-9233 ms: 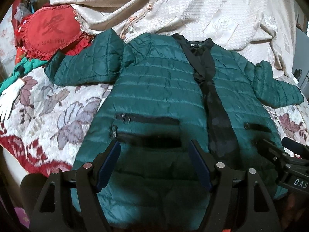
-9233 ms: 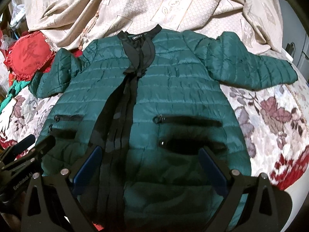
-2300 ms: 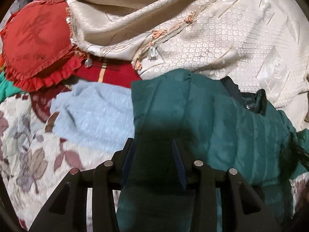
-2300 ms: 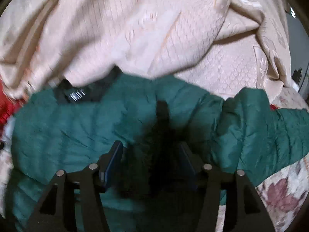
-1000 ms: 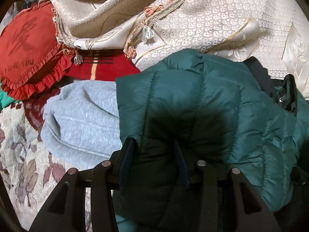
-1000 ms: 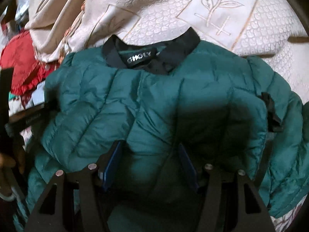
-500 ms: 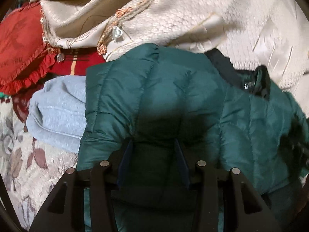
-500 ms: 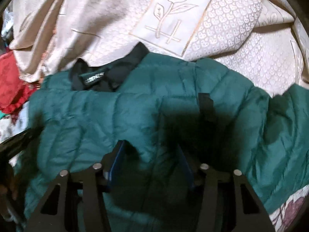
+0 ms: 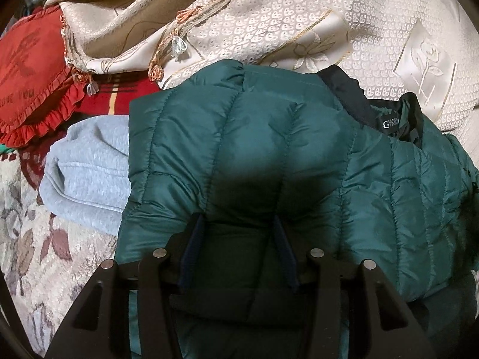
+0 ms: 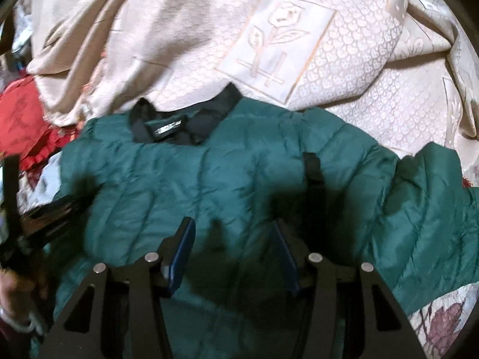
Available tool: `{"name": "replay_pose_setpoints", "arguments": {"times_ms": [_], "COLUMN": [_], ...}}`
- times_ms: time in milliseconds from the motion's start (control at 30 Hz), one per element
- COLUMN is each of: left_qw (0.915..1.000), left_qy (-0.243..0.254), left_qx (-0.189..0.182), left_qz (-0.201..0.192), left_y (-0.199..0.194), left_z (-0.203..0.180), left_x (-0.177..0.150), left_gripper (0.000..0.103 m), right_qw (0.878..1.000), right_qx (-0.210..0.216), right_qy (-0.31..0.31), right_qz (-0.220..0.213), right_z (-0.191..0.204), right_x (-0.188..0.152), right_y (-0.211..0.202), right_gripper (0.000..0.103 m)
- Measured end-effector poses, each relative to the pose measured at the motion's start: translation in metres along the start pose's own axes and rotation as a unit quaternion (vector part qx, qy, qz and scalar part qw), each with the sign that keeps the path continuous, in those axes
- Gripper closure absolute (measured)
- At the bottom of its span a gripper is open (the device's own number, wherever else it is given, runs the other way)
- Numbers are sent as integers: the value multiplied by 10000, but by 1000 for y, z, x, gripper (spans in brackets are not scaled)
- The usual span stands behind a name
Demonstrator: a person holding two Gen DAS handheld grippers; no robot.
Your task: Fold large clothes
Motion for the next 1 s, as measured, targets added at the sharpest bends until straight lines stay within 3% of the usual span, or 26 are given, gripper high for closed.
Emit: {"name": "replay_pose_setpoints", "arguments": {"times_ms": [200,367,500,800,1000], "left_qw": [10000,10000,9996,9983,9975], "left_qy": [75,-16,-184,28,117], "left_qx": [32,-31,-200,-530,-672], "left_qz": [-5,24,9,-236,-197], "left_y": [0,-17,-35,-88,-112], "left_z": [-1,1,-2,-34,-54], "left_x": [0,-1,-5,-11,-17], "left_gripper": [71,71,71,71,71], "right_qw": [9984,9983,9987,9983,9991], "right_qx": [-167,-130,-97,-62,-150], "right_qy": [-38,225,317,541,397], "right_qz": [548,512,379,211,49], "right_z": [-2,-1,-3,-8,-3], "right_x": [-40,-30,-29,-39,-43], "right_y": [30,16,-7,-52,-80], "right_gripper": [47,47,40,34,31]}}
Point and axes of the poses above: each gripper's, at about its wrist camera, not at the fingertips, and y roughly the way its jaws point, z to its left, x to its top, the point moved 7 cm from there along y, roughly the way its jaws point, and after that the axes turned 11 degrees about -z, right-handed, at the moved point
